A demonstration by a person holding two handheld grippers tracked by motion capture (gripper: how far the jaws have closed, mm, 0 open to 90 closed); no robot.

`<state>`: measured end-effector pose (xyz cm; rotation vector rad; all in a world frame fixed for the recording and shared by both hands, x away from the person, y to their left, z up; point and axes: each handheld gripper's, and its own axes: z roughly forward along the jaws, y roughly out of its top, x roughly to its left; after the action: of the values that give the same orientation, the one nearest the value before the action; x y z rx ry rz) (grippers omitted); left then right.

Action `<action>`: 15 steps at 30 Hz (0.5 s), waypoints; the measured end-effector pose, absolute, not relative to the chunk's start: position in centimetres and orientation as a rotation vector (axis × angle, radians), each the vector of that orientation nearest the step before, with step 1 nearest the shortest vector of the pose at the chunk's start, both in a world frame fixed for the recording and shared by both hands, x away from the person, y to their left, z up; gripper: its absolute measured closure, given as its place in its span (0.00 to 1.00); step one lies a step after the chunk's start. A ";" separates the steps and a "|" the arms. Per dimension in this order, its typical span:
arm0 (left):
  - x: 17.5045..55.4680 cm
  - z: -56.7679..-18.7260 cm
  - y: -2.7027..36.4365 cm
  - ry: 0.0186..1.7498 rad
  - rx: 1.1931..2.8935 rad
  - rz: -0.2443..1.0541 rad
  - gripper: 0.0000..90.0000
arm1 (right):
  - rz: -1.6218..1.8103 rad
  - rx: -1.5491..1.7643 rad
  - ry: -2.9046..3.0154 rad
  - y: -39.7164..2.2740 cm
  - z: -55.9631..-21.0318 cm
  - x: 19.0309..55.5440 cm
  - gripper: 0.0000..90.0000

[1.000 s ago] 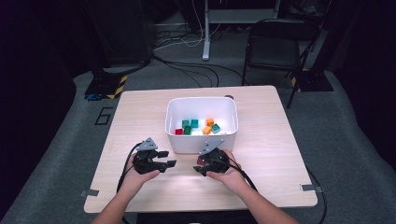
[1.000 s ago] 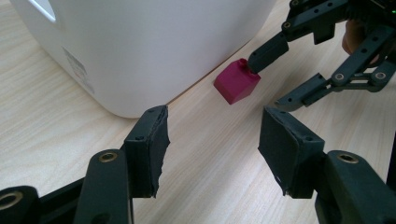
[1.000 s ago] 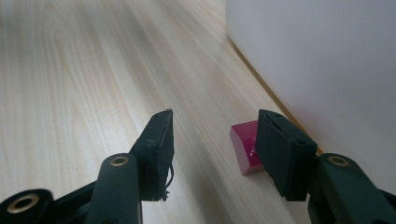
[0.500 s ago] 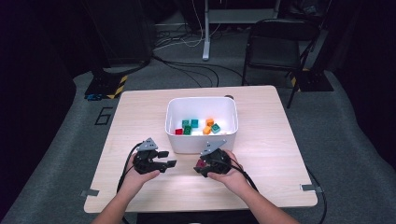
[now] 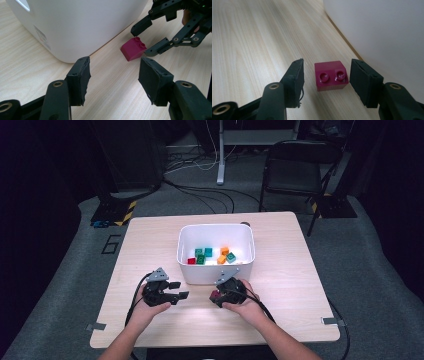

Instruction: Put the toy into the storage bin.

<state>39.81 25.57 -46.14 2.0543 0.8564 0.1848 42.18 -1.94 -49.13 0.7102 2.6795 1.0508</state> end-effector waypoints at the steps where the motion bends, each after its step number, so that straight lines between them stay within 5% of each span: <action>1: 39.8 -46.1 25.6 0.853 2.057 0.187 0.47 | 1.045 0.716 2.682 -1.9 -49.2 42.2 0.49; 15: 39.9 -46.2 25.5 0.847 2.064 0.189 0.47 | 0.998 0.735 2.723 -1.9 -50.7 42.5 0.64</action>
<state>39.86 25.53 -46.18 2.0641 0.8466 0.1891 42.45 -1.85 -50.69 0.7345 2.7226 0.9984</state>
